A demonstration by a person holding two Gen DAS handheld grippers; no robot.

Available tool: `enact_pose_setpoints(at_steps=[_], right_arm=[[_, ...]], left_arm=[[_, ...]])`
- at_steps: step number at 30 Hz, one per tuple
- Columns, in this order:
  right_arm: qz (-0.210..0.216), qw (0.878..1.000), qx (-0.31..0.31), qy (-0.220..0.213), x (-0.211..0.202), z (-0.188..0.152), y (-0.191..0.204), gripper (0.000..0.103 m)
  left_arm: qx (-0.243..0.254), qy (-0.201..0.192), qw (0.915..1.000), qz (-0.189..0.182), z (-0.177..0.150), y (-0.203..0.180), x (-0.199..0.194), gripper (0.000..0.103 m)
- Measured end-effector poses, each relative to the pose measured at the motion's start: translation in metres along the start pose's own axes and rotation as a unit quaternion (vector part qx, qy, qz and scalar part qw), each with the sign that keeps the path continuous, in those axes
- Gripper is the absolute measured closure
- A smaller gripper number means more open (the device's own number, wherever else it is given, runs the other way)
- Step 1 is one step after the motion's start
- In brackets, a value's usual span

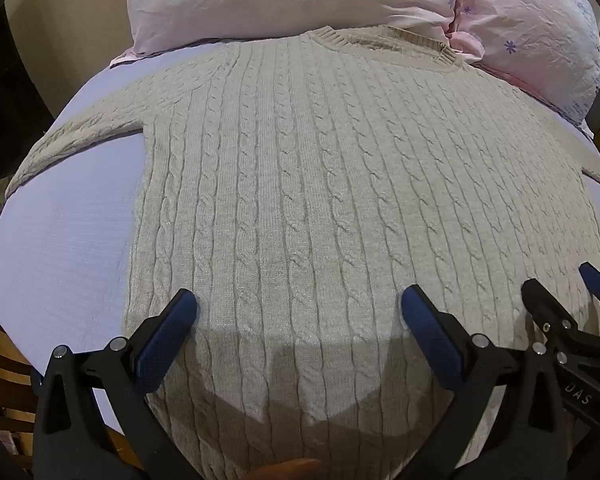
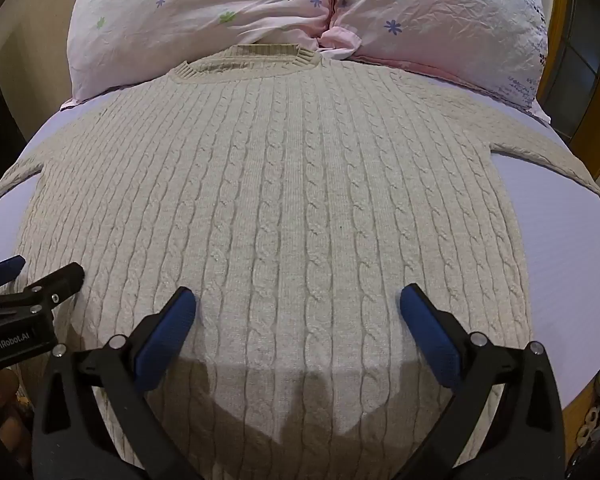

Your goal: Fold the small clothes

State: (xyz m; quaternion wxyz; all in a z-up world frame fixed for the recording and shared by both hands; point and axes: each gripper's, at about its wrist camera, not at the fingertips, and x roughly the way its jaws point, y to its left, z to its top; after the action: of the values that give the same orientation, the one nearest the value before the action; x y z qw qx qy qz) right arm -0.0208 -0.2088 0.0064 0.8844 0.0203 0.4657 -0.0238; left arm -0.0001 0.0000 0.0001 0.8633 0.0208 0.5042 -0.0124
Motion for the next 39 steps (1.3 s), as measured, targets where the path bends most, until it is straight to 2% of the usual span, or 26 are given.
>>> enact_pose_setpoints(at_steps=[39], right_arm=[[0.0,1.0,0.0,-0.005,-0.0019,-0.0002,-0.0026,0.002]], left_arm=[[0.0,-0.004,1.0,0.0,0.0,0.0,-0.0004,0.001]])
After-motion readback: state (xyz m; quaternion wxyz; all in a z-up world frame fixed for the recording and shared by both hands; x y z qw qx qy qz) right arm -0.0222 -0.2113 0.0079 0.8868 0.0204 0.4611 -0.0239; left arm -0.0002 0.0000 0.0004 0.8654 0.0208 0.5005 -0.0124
